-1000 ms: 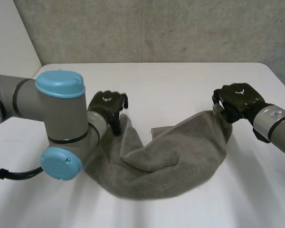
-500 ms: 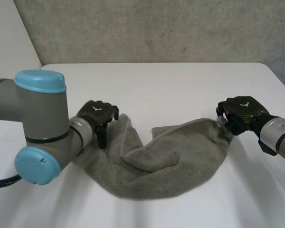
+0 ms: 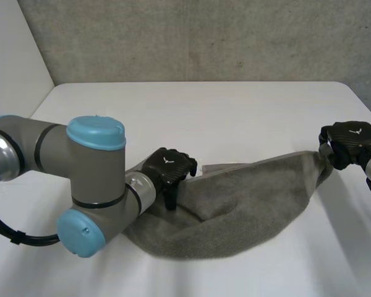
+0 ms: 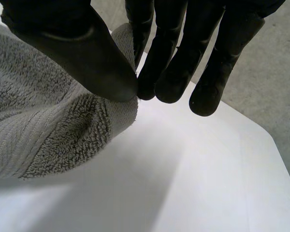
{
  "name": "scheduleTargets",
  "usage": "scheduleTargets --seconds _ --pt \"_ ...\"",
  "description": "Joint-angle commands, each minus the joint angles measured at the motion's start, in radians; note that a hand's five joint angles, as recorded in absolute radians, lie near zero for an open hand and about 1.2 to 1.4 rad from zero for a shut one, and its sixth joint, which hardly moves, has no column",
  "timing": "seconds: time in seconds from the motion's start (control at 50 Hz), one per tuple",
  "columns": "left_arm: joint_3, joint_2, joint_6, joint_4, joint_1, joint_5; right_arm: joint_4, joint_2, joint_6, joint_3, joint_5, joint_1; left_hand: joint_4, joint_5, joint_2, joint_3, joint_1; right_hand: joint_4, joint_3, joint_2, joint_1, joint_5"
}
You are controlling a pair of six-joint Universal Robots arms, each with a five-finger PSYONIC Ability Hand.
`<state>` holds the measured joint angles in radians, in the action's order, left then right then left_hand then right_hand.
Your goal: Fold the towel.
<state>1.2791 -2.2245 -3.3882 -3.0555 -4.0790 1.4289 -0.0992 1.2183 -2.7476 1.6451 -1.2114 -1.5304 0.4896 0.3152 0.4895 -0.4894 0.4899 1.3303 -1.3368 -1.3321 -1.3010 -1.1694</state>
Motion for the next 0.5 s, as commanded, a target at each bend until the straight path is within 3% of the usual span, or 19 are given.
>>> scheduleTargets --seconds 0.02,0.12,0.24,0.26,0.28,0.3,0.4,0.44,0.48,0.5 --pt "-0.030 -0.038 -0.002 -0.002 0.006 0.007 0.001 0.004 -0.001 0.010 0.007 0.000 0.158 0.158 0.159 -0.159 0.158 0.066 -0.059 -0.064 -0.095 -0.052" --pt "-0.067 -0.076 -0.003 -0.002 0.006 0.033 0.001 0.006 -0.001 0.012 0.024 -0.002 0.244 0.243 0.244 -0.244 0.243 0.066 -0.059 -0.064 -0.095 -0.052" --pt "-0.152 -0.150 -0.011 -0.002 0.008 0.065 -0.001 0.017 -0.004 -0.002 0.026 -0.004 0.505 0.505 0.505 -0.505 0.505 0.066 -0.059 -0.064 -0.095 -0.052" --pt "-0.173 -0.167 -0.014 -0.002 0.006 0.067 -0.001 0.017 -0.004 -0.008 0.026 -0.004 0.673 0.673 0.674 -0.674 0.673 0.066 -0.059 -0.064 -0.095 -0.052" --pt "-0.173 -0.167 -0.014 -0.002 0.006 0.067 -0.002 0.017 -0.004 -0.016 0.026 -0.007 0.675 0.675 0.675 -0.675 0.675 0.066 -0.059 -0.064 -0.095 -0.052" --pt "-0.194 -0.181 -0.014 -0.002 0.005 0.067 -0.002 0.017 -0.004 -0.016 0.026 -0.007 0.884 0.884 0.885 -0.885 0.884 0.066 -0.059 -0.064 -0.095 -0.052" --pt "-0.284 -0.198 -0.051 -0.012 -0.004 0.070 -0.016 0.017 -0.014 -0.082 0.027 -0.020 0.907 0.907 0.907 -0.907 0.906 0.066 -0.059 -0.064 -0.095 -0.052" --pt "-0.333 -0.196 -0.080 -0.029 -0.009 0.085 -0.106 0.017 -0.036 -0.166 0.029 -0.063 0.907 0.907 0.907 -0.907 0.906 0.066 -0.059 -0.064 -0.095 -0.052" --pt "-0.452 -0.182 -0.138 -0.103 -0.032 0.171 -0.193 0.018 -0.073 -0.210 0.029 -0.085 0.907 0.907 0.907 -0.907 0.906 0.066 -0.059 -0.064 -0.095 -0.052" --pt "-0.452 -0.182 -0.138 -0.103 -0.032 0.171 -0.194 0.018 -0.073 -0.211 0.029 -0.085 0.907 0.907 0.907 -0.907 0.906 0.066 -0.059 -0.064 -0.095 -0.052"
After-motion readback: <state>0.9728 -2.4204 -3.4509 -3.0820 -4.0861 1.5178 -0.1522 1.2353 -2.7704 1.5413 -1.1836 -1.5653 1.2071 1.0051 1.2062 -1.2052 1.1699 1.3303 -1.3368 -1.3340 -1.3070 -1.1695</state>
